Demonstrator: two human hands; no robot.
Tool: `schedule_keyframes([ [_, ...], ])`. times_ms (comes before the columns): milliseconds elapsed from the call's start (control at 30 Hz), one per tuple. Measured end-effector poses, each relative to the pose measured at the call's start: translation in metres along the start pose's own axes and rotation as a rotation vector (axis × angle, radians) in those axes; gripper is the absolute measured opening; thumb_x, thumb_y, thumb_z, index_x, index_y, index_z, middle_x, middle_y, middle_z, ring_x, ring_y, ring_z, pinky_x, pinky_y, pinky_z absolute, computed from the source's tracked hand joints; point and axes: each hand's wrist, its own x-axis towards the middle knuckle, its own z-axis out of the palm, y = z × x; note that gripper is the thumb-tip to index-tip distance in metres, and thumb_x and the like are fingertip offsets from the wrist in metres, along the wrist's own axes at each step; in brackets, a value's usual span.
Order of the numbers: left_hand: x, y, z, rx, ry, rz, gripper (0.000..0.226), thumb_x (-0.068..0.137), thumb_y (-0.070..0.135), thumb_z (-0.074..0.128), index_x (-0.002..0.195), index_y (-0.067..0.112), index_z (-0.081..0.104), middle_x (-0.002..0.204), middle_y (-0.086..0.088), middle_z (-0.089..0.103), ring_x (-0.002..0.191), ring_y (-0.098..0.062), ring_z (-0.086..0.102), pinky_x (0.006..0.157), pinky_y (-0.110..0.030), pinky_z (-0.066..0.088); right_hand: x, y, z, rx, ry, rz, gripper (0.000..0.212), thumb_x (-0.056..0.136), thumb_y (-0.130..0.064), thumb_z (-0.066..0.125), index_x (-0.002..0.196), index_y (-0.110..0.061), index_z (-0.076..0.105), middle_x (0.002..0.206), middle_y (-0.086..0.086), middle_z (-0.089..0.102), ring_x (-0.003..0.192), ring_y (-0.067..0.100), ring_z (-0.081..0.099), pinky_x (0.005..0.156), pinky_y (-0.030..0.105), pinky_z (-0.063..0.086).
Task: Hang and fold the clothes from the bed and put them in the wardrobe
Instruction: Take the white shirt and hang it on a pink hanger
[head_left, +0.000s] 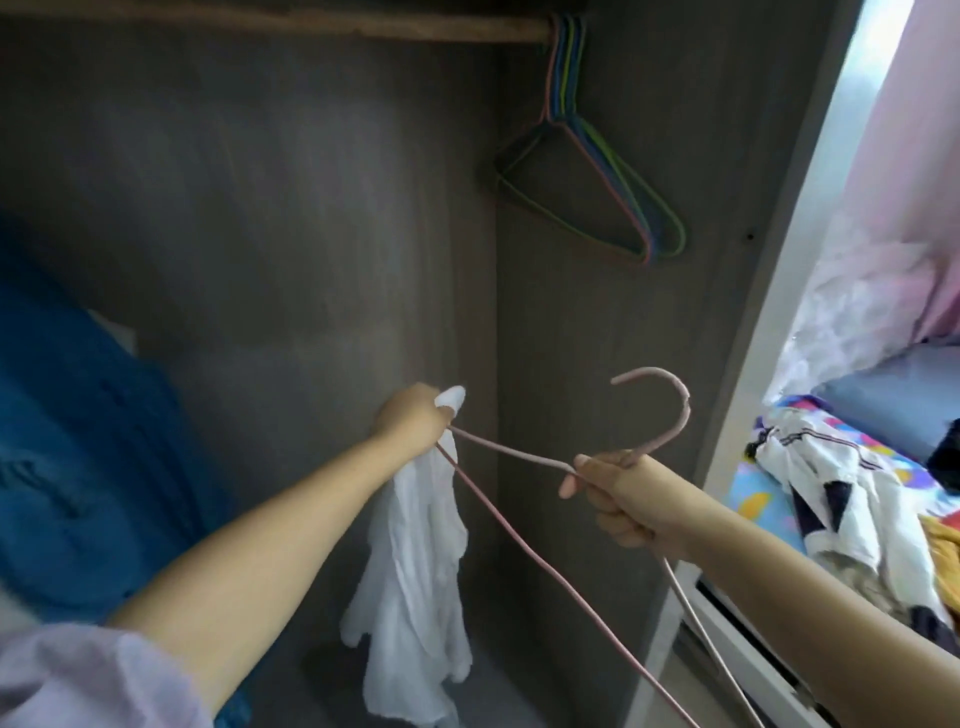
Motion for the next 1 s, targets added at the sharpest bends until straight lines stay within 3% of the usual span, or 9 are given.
schedule_keyframes([
  [100, -0.025, 0.022, 0.012, -0.008, 0.033, 0.037, 0.041, 0.093, 0.032, 0.043, 0.060, 0.010, 0.052, 0.065, -0.007, 0.056, 0.061, -0.025, 0.053, 0.054, -0.027, 0.033, -0.020, 0.016, -0.004, -0.037, -0.035, 0.062, 0.037, 0.102, -0.034, 0.041, 0.085, -0.010, 0.064, 0.047, -0.006, 0.030, 0.037, 0.007, 0.023, 0.034, 0.014, 0.021],
  [267, -0.037, 0.007, -0.006, 0.074, 0.068, -0.145, 0.024, 0.092, 0.024, 0.047, 0.087, 0.008, 0.064, 0.098, -0.015, 0.066, 0.089, -0.033, 0.063, 0.075, -0.032, 0.047, -0.069, 0.030, -0.018, 0.006, -0.043, 0.087, 0.041, 0.101, -0.034, 0.043, 0.074, -0.015, 0.068, 0.048, -0.005, 0.031, 0.037, 0.007, 0.024, 0.034, 0.014, 0.022],
  [367, -0.059, 0.014, 0.002, 0.088, -0.027, -0.138, 0.023, 0.089, 0.028, 0.051, 0.076, 0.011, 0.059, 0.077, -0.006, 0.060, 0.068, -0.021, 0.058, 0.059, -0.026, 0.043, -0.094, 0.032, -0.015, 0.089, -0.035, 0.089, 0.042, 0.101, -0.032, 0.043, 0.073, -0.015, 0.067, 0.049, -0.005, 0.030, 0.037, 0.007, 0.024, 0.034, 0.014, 0.021],
  [467, -0.091, 0.048, 0.023, 0.065, -0.160, 0.099, 0.025, 0.090, 0.026, 0.050, 0.067, 0.017, 0.056, 0.072, -0.004, 0.057, 0.066, -0.018, 0.057, 0.054, -0.024, 0.041, -0.105, 0.033, 0.001, 0.134, 0.023, 0.092, 0.037, 0.103, -0.030, 0.039, 0.078, -0.011, 0.058, 0.048, -0.004, 0.032, 0.036, 0.007, 0.025, 0.033, 0.015, 0.023],
  [600, -0.136, 0.082, 0.029, 0.108, -0.355, 0.484, 0.031, 0.094, 0.038, 0.039, 0.094, 0.021, 0.065, 0.092, 0.002, 0.067, 0.086, -0.020, 0.061, 0.076, -0.041, 0.052, -0.108, 0.038, 0.021, 0.179, 0.097, 0.064, 0.030, 0.102, -0.024, 0.037, 0.080, -0.012, 0.054, 0.049, -0.005, 0.027, 0.038, 0.007, 0.021, 0.035, 0.017, 0.019],
  [767, -0.150, 0.078, -0.007, 0.008, -0.522, 0.568, 0.035, 0.092, 0.050, 0.049, 0.124, 0.040, 0.056, 0.111, 0.012, 0.058, 0.102, -0.009, 0.055, 0.090, -0.032, 0.050, -0.116, 0.039, 0.028, 0.239, 0.178, -0.062, 0.028, 0.099, -0.017, 0.040, 0.076, -0.013, 0.055, 0.049, -0.004, 0.027, 0.038, 0.008, 0.021, 0.036, 0.017, 0.020],
  [867, -0.145, 0.083, -0.030, -0.108, -0.249, 0.706, 0.026, 0.091, 0.048, 0.056, 0.110, 0.035, 0.067, 0.107, 0.014, 0.051, 0.111, -0.006, 0.044, 0.100, -0.031, 0.036, -0.123, 0.034, 0.027, 0.201, 0.157, -0.161, 0.025, 0.097, -0.013, 0.042, 0.077, -0.012, 0.057, 0.050, -0.003, 0.030, 0.040, 0.008, 0.023, 0.038, 0.018, 0.022],
  [933, -0.148, 0.094, -0.033, -0.038, -0.320, 0.785, 0.033, 0.087, 0.057, 0.056, 0.104, 0.032, 0.068, 0.106, 0.015, 0.055, 0.106, -0.001, 0.047, 0.093, -0.025, 0.037, -0.126, 0.033, 0.029, 0.184, 0.079, -0.236, 0.023, 0.096, -0.017, 0.046, 0.075, -0.015, 0.057, 0.051, -0.005, 0.032, 0.041, 0.007, 0.025, 0.038, 0.017, 0.025],
  [1000, -0.150, 0.102, -0.029, 0.017, -0.469, 0.754, 0.044, 0.080, 0.066, 0.055, 0.088, 0.024, 0.068, 0.085, 0.010, 0.060, 0.082, -0.003, 0.054, 0.072, -0.022, 0.044, -0.130, 0.034, 0.029, 0.231, -0.086, -0.298, 0.021, 0.089, -0.018, 0.050, 0.071, -0.021, 0.060, 0.053, -0.005, 0.038, 0.044, 0.007, 0.031, 0.042, 0.016, 0.031],
])
